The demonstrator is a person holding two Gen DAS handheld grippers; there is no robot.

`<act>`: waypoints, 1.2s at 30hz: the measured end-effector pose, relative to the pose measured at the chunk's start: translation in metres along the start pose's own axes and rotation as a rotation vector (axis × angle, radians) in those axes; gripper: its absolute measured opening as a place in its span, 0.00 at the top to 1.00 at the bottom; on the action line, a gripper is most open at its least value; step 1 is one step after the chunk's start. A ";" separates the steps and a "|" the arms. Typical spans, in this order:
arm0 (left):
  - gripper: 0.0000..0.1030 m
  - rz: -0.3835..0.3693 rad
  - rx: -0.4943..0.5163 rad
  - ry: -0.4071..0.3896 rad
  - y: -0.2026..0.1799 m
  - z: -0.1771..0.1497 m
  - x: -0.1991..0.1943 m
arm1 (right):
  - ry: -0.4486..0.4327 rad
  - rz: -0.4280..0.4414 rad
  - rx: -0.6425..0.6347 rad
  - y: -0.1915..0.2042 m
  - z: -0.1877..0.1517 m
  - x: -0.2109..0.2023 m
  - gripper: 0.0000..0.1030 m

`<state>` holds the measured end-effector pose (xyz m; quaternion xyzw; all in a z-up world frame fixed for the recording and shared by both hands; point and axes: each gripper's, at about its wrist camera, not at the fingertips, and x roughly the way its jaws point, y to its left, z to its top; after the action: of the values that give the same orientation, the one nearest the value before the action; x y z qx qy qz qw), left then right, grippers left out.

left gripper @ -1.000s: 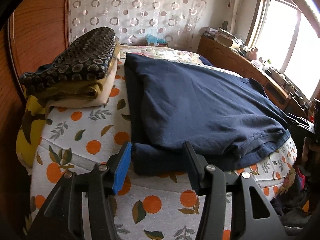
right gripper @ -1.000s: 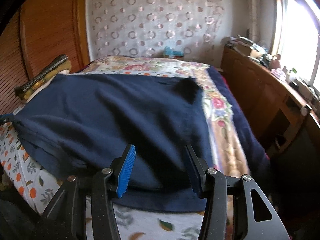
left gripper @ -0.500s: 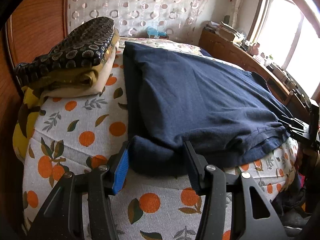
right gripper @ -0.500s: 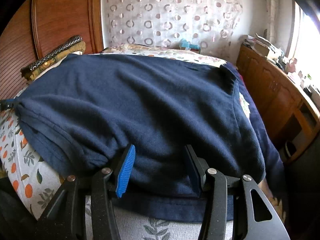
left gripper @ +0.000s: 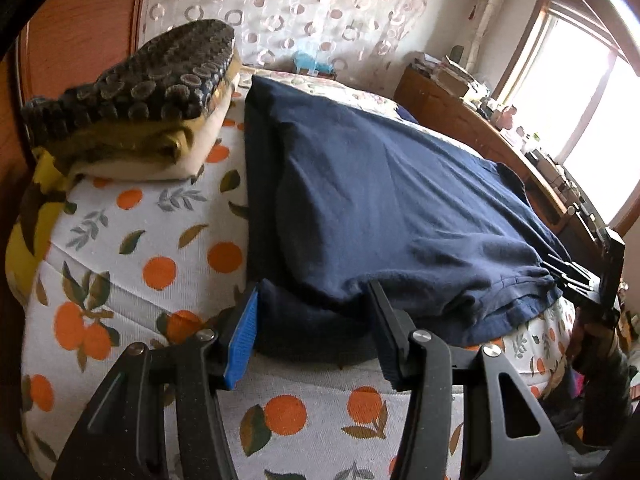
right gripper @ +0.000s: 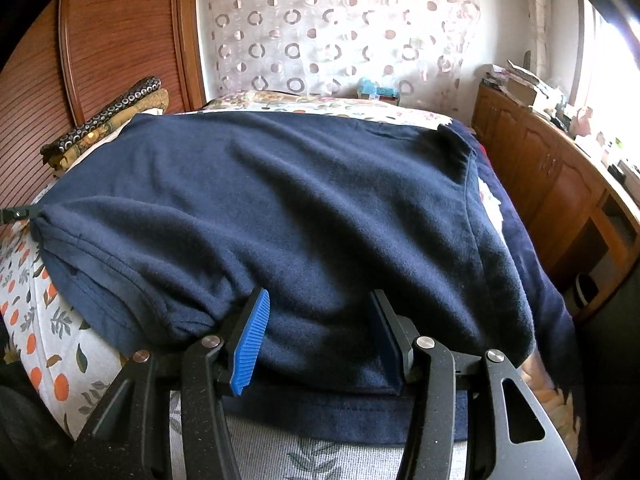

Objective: Fold small clothes

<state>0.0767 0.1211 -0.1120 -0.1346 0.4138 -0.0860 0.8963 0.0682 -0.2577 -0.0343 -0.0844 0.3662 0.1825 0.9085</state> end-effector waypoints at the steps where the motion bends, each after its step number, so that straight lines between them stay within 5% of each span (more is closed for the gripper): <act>1: 0.49 -0.001 -0.010 0.000 0.000 0.000 0.000 | -0.001 0.000 0.000 0.000 0.000 0.000 0.49; 6: 0.49 -0.062 -0.050 -0.001 0.000 0.005 0.006 | -0.002 -0.001 0.002 0.001 0.000 0.001 0.49; 8: 0.65 -0.037 -0.028 -0.001 -0.004 0.007 0.010 | -0.003 -0.002 0.002 0.001 0.000 0.001 0.49; 9: 0.87 -0.022 -0.015 0.007 -0.007 0.008 0.013 | -0.003 -0.002 0.002 0.002 0.000 0.001 0.49; 14: 0.90 -0.015 0.055 -0.061 -0.028 0.016 0.000 | -0.004 0.000 0.002 0.001 0.000 0.001 0.49; 21: 0.90 -0.109 0.172 -0.182 -0.083 0.055 -0.029 | -0.006 -0.007 0.019 0.000 0.001 0.000 0.49; 36: 0.91 -0.337 0.400 -0.212 -0.222 0.105 -0.032 | -0.158 -0.024 0.071 -0.021 -0.006 -0.069 0.49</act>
<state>0.1271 -0.0629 0.0454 -0.0301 0.2645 -0.2991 0.9163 0.0266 -0.2971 0.0102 -0.0416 0.2985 0.1647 0.9392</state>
